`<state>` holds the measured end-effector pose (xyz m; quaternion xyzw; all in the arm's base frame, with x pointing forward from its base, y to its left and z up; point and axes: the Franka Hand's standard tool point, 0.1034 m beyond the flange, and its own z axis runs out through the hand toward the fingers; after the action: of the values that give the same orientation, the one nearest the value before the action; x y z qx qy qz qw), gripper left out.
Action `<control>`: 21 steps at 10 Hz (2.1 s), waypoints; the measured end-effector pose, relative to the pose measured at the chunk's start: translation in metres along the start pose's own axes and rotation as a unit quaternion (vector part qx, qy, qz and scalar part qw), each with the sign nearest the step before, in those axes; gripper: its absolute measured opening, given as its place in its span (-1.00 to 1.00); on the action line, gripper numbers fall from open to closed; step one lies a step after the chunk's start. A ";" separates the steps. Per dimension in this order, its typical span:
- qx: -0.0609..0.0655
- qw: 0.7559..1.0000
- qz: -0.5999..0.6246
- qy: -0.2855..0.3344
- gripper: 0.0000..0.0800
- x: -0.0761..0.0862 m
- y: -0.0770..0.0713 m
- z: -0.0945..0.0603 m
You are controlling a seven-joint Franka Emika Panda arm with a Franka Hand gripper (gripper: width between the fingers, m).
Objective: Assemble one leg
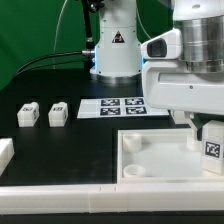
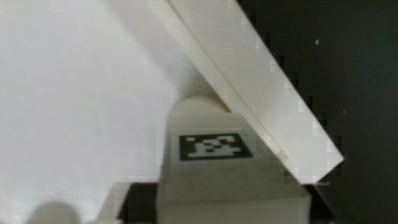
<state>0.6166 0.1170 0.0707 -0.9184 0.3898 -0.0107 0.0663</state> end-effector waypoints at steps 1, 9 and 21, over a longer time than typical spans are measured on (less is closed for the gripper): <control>0.001 0.999 0.046 -0.002 -0.25 0.000 0.000 0.000; 0.007 0.967 0.256 -0.003 0.36 -0.002 -0.003 0.002; -0.019 0.951 -0.309 0.022 0.62 0.001 -0.010 -0.004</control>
Offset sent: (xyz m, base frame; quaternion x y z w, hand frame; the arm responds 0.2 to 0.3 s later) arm -0.0012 -0.0015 0.0000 0.0043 0.0143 0.2002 0.9796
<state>0.6237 0.1227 0.0758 -0.9946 0.0884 -0.0437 0.0338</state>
